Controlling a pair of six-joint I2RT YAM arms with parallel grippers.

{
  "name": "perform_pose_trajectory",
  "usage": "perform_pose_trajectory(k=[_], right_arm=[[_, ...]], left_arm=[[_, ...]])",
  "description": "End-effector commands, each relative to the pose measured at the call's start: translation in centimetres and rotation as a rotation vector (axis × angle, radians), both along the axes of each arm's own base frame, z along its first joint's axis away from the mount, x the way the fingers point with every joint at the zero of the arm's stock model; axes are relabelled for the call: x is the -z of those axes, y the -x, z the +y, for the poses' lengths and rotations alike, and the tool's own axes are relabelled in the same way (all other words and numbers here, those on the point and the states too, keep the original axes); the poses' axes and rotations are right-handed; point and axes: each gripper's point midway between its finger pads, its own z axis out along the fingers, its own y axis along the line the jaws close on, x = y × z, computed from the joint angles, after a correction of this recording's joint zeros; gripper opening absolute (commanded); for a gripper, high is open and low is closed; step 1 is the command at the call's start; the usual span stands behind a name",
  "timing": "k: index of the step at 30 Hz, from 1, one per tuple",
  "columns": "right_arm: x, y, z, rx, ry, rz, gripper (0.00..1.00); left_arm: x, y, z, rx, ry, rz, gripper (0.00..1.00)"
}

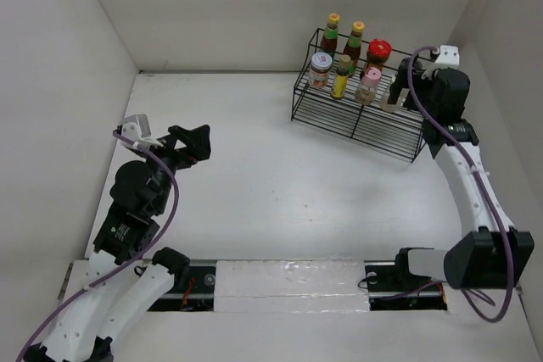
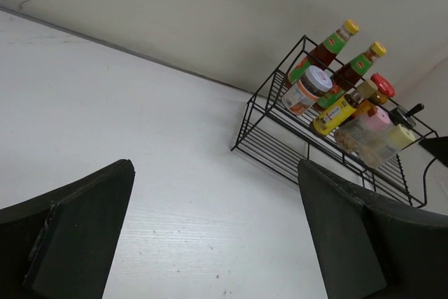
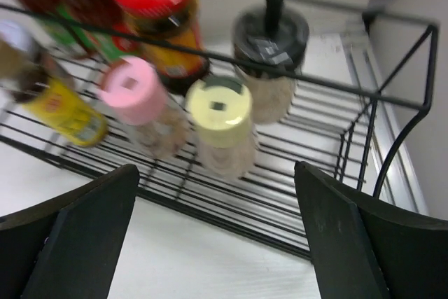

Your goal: Organize the condiment bottles

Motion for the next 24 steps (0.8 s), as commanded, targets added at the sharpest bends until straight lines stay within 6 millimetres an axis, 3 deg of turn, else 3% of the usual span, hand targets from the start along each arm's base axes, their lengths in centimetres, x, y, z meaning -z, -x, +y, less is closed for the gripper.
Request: perform_pose_trajectory(k=[1,2,3,4,7,8,10,12,13,14,15,19,20,24], right_arm=[[-9.0,2.5,2.6,-0.06,-0.001,-0.262,0.98],[-8.8,3.2,3.4,-0.081,0.005,-0.27,0.99],[-10.3,4.4,4.2,-0.107,0.013,-0.328,0.99],[-10.4,5.1,5.8,-0.167,0.004,-0.341,0.99],[-8.6,7.0,11.6,-0.381,0.012,-0.333,0.99],[-7.8,8.4,15.6,-0.551,-0.002,-0.327,0.99],[-4.9,10.2,19.6,-0.744,0.007,-0.282,0.99],[-2.7,13.5,24.8,-0.966,-0.009,-0.242,0.99],[-0.1,14.5,26.1,-1.012,-0.013,-0.18,0.99],[0.5,15.4,27.3,-1.047,-0.006,-0.184,0.99],[3.3,17.1,29.4,-1.119,-0.006,-0.133,0.99],[7.5,20.4,32.7,-1.204,-0.011,-0.089,0.99],[9.6,20.6,32.7,-1.189,-0.002,-0.046,0.99],[11.6,19.7,33.1,-1.11,0.01,-0.058,0.99]], left_arm=[[-1.0,-0.5,-0.8,0.03,-0.003,-0.03,0.99],[-1.0,-0.4,-0.9,0.039,-0.003,-0.03,0.99],[-1.0,-0.4,-0.9,0.039,-0.003,-0.03,0.99],[-1.0,-0.4,-0.9,0.039,-0.003,-0.03,0.99],[-1.0,-0.4,-0.9,0.039,-0.012,-0.031,0.99],[-0.7,-0.6,-1.0,0.039,-0.016,-0.023,0.99],[-0.5,-0.8,-1.2,0.048,-0.02,-0.015,0.99],[-0.5,-0.7,-1.4,0.059,-0.021,-0.015,0.99],[-0.5,-0.7,-1.4,0.059,-0.021,-0.015,0.99],[-0.5,-0.7,-1.4,0.059,-0.021,-0.015,0.99],[-0.7,-0.8,-1.5,0.059,-0.021,-0.015,0.99],[-1.0,-0.6,-1.4,0.059,-0.016,-0.025,0.99],[-1.0,-0.6,-1.4,0.059,-0.016,-0.025,0.99],[-1.9,0.0,-1.2,0.067,-0.024,-0.055,0.99]])
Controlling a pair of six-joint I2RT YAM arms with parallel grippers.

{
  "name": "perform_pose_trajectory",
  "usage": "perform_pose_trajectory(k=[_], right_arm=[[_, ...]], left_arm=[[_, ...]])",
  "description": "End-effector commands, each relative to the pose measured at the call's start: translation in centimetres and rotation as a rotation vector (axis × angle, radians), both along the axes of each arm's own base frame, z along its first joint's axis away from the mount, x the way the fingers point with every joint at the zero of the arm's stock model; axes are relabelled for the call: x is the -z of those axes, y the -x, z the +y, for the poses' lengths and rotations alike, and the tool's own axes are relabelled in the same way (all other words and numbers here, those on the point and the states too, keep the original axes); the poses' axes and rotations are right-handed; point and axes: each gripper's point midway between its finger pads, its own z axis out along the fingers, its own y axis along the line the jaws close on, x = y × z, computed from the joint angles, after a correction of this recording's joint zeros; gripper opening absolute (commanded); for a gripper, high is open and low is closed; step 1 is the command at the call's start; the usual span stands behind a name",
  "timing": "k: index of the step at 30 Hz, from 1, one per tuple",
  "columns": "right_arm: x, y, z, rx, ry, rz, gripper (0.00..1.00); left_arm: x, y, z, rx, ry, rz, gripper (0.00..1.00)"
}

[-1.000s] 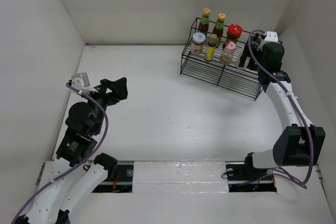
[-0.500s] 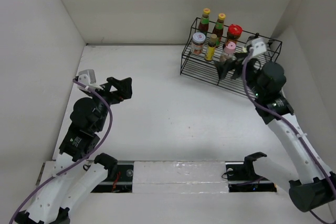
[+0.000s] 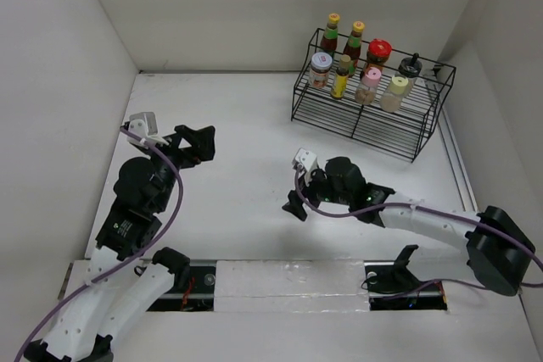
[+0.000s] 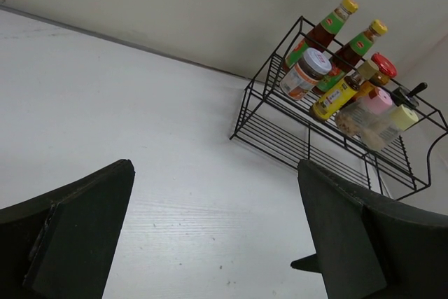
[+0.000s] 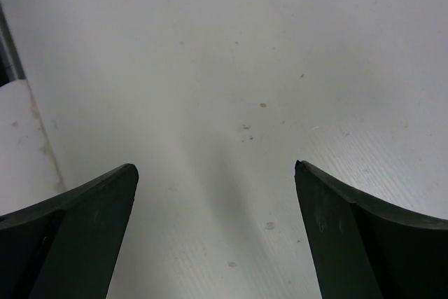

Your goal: Organize the condiment bottles

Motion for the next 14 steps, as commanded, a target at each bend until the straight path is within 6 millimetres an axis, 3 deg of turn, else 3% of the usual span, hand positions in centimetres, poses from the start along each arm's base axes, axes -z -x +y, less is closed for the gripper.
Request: perform_pose_trajectory(k=[1,7,14], right_arm=[[-3.5,-3.2,1.2,0.104,-0.125,-0.146,0.99],[-1.1,-4.0,1.7,0.114,-0.06,-0.142,0.99],[-1.7,-2.7,3.3,0.072,-0.071,-0.152,0.99]], left_arm=[[-3.1,0.8,0.2,0.016,0.01,-0.099,0.99],[-2.8,0.3,0.0,0.016,-0.004,-0.09,0.99],[-2.9,0.3,-0.7,0.05,-0.011,-0.087,0.99]])
